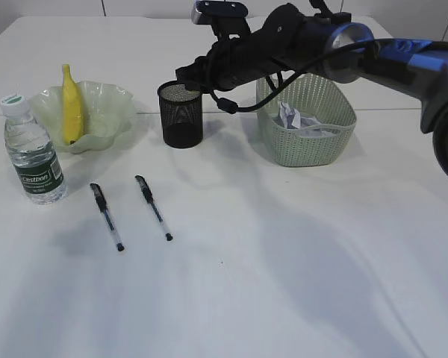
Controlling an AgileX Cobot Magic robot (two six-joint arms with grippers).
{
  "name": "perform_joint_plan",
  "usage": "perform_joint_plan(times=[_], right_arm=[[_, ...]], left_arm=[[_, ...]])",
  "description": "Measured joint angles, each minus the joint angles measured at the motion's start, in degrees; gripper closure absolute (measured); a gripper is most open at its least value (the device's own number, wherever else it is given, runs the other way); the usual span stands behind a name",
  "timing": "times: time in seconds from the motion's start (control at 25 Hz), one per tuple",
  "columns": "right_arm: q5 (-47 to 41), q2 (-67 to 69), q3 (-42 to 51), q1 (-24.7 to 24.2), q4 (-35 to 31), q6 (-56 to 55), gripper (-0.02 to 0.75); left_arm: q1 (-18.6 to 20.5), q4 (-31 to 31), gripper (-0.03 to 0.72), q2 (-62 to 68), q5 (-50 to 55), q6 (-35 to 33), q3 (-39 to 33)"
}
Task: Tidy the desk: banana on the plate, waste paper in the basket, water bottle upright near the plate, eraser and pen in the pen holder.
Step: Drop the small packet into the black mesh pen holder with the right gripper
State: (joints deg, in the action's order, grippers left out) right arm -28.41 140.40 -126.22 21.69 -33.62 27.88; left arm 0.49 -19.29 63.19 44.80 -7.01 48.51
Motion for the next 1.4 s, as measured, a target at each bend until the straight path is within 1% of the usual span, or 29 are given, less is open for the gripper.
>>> perform_joint_plan(times=[0.12, 0.2, 0.28, 0.4, 0.44, 0.52, 0.68, 0.76, 0.92, 1.0, 1.16, 1.4], right_arm=[[-0.3, -0.1, 0.0, -0.8, -2.0, 1.4, 0.615], [0.2, -0.1, 0.0, -1.0, -6.0, 5.5, 0.615], [1.4, -0.1, 0.0, -1.4, -14.2, 12.2, 0.615], [2.4, 0.6, -0.1, -1.7, -30.2, 26.6, 0.615], [2.4, 1.3, -0.1, -1.8, -34.7, 29.7, 0.615], [2.2, 2.5, -0.1, -2.0, -39.8, 34.2, 0.615], [2.3, 4.1, -0.1, -2.8, -44.8, 37.5, 0.615], [2.3, 5.0, -0.1, -3.3, -48.3, 39.4, 0.615], [1.7, 6.5, -0.1, -3.7, -57.6, 45.2, 0.615], [1.4, 6.7, -0.1, -3.7, -60.3, 47.6, 0.615], [1.4, 6.7, -0.3, -3.7, -62.8, 50.2, 0.615], [1.4, 6.7, -0.3, -3.7, -62.9, 51.4, 0.612]], left_arm=[[0.0, 0.0, 0.244, 0.0, 0.2, 0.0, 0.0], [0.0, -0.1, 0.244, 0.0, 0.3, 0.0, 0.0], [0.0, -0.4, 0.244, 0.0, 0.3, 0.0, 0.0], [0.0, -0.8, 0.245, 0.0, 0.4, 0.0, 0.0], [0.0, -1.0, 0.245, 0.0, 0.4, 0.0, 0.0], [0.0, -1.0, 0.245, 0.0, 0.5, 0.0, 0.0], [0.0, -1.1, 0.245, 0.0, 0.6, 0.0, 0.0], [0.0, -1.2, 0.245, 0.0, 0.6, 0.0, 0.0], [0.0, -1.5, 0.245, 0.0, 0.6, 0.0, 0.0], [0.0, -1.7, 0.245, 0.0, 0.6, 0.0, 0.0], [0.0, -1.7, 0.253, 0.0, 0.6, 0.0, 0.0], [0.0, -2.1, 0.256, 0.0, 0.6, 0.0, 0.0]])
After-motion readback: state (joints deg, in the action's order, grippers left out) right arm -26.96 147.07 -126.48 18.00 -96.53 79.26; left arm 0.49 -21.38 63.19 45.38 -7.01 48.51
